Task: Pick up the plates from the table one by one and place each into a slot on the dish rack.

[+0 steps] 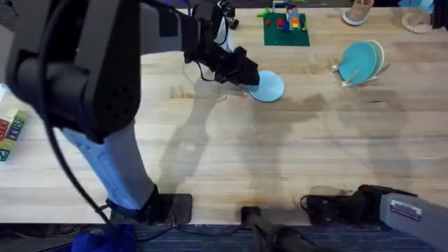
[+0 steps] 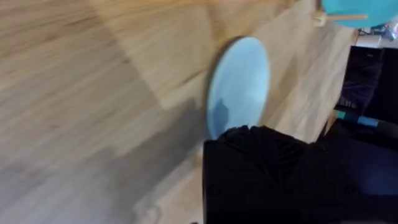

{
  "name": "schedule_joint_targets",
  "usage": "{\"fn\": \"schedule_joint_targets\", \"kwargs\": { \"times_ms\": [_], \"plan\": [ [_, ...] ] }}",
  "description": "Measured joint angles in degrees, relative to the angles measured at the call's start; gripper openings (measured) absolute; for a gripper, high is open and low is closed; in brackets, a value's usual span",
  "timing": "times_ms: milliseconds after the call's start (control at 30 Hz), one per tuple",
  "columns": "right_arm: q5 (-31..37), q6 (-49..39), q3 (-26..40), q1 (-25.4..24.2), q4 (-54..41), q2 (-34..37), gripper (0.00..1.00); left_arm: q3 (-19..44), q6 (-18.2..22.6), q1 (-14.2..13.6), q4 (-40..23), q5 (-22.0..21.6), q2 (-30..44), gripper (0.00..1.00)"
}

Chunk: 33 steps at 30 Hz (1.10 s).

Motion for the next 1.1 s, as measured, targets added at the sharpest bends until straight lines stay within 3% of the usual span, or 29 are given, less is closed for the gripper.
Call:
{"fn": "schedule_joint_targets", "kwargs": {
  "times_ms": [233, 467, 833, 1100],
  "plan": [
    [0.0, 0.0, 0.0, 0.0, 0.0, 0.0, 0.995, 0.1, -0.4, 2.2, 0.2, 4.3, 5.0, 0.041],
    [-0.6, 0.2, 0.0, 0.0, 0.0, 0.0, 0.995, 0.1, -0.4, 2.2, 0.4, 4.5, 5.2, 0.041],
    [-20.0, 5.2, 0.0, 0.0, -1.6, 0.0, 0.995, 0.1, -0.4, 2.2, 0.4, 4.5, 5.2, 0.041],
    [-25.5, 9.2, 0.1, 0.0, -10.0, 5.9, 0.995, 0.1, -0.4, 2.2, 0.4, 4.5, 5.2, 0.041]
  ]
}}
